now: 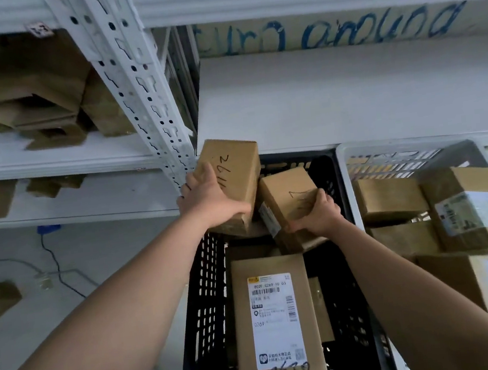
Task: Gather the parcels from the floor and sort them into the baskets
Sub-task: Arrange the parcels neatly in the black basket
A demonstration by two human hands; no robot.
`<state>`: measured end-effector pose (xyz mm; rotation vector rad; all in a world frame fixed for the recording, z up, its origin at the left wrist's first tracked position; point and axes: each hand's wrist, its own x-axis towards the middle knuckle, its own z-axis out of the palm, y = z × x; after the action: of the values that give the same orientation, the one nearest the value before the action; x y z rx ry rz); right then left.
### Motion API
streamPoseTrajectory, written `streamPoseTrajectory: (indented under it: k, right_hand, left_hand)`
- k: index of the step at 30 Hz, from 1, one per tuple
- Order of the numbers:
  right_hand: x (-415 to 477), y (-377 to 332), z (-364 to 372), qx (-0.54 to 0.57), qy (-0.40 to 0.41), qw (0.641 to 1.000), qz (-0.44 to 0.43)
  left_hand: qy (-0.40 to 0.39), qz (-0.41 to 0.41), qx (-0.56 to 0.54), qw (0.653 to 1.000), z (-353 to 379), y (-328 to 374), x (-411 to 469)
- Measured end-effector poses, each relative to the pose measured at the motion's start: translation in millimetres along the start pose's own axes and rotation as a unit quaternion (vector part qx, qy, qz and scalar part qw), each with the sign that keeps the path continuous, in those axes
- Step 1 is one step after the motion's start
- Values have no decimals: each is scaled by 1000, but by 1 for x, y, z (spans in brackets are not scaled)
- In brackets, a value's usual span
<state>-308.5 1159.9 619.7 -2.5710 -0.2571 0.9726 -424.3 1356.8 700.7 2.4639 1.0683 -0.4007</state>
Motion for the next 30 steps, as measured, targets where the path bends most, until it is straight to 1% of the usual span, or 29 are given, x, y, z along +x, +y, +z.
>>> streamPoseTrajectory:
  k: [3,5,8,13,15,16,18,20,22,24,26,30]
  right_hand:
    - [4,-6,-5,-82,14,995,-64]
    - [7,-11,-5,-144,18,985,-92]
    - [13,-19,1,-194,-6,976,-103]
    - [27,-24,24,-246,-65,958,-131]
    - [31,-17,32,-239,-75,958,-141]
    - [33,-13,34,-213,-69,965,-137]
    - [32,-5,35,-149,-42,983,-102]
    - [30,0,34,-140,-15,988,-64]
    - [28,3,33,-131,-21,991,-23]
    - [28,5,31,-77,-45,996,9]
    - [28,7,30,-58,-45,997,-1]
    - [29,3,35,-55,10,997,-55]
  left_hand:
    - [36,43,56,997,-20,-4,-4]
    - [29,66,88,993,-26,-8,-4]
    - [2,73,114,991,-23,-13,-1]
    - [3,77,124,989,-18,-22,6]
    - [5,81,133,988,-18,-25,8]
    - [6,82,137,987,-18,-26,9]
    - [8,81,140,987,-15,-30,11]
    - [12,81,143,986,-13,-33,11]
    - [14,82,144,986,-13,-35,12]
    - [9,82,140,987,-14,-37,13]
    - [1,81,131,988,-16,-40,14]
    - [-9,80,127,989,-17,-43,17]
